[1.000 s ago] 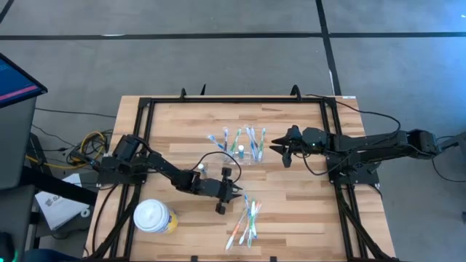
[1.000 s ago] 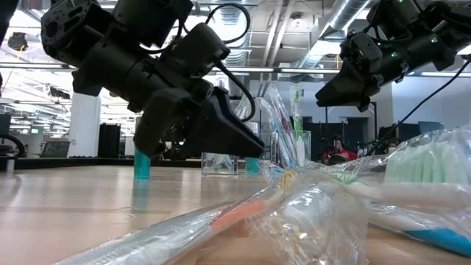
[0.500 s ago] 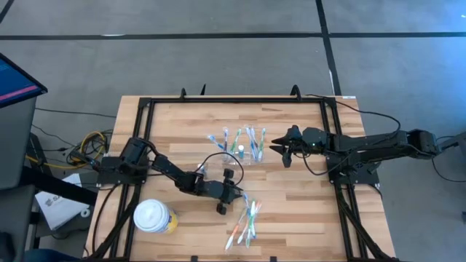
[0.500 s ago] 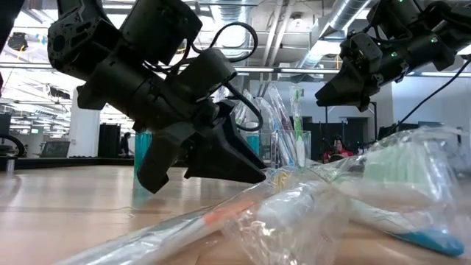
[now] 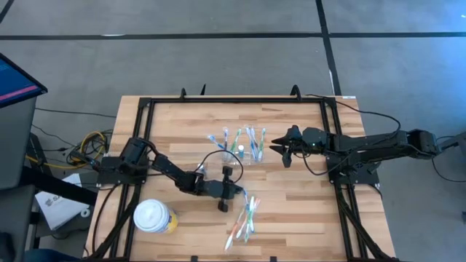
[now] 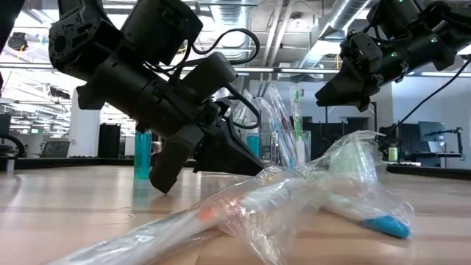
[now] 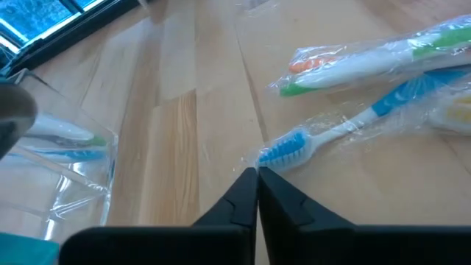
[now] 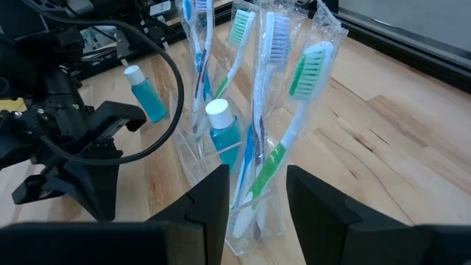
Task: Pick & Place toothbrushing station
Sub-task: Put the blue toothbrush into the transparent organizer, then put the orange toothbrush into the transparent organizer
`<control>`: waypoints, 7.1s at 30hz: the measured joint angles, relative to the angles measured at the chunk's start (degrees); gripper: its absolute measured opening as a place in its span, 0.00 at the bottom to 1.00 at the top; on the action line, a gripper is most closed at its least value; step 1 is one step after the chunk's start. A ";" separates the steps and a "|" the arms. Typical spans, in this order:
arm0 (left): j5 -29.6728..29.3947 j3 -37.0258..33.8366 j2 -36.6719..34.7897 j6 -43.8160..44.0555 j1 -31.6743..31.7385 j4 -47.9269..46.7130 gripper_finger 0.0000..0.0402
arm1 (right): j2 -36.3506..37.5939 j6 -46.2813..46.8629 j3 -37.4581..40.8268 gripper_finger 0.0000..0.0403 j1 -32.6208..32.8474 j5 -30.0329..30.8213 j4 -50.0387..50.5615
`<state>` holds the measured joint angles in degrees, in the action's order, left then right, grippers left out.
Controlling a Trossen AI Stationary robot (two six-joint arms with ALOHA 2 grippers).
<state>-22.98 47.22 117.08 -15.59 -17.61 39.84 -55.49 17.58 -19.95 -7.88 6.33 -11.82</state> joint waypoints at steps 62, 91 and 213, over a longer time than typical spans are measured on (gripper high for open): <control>-34.26 0.07 -33.57 -24.39 0.68 -14.39 0.00 | -0.03 0.00 -0.01 0.31 0.04 -0.24 -1.08; -26.55 -0.17 -39.91 -26.78 9.71 -16.93 0.00 | -0.03 -0.13 -0.01 0.31 0.00 -0.24 -0.72; -14.51 -9.84 -55.31 17.62 8.55 -20.13 0.34 | -0.07 -0.02 -0.01 0.31 0.00 0.20 -0.67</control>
<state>-37.50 37.39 61.76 2.03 -9.06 19.71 -55.56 17.56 -19.96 -7.88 6.52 -12.49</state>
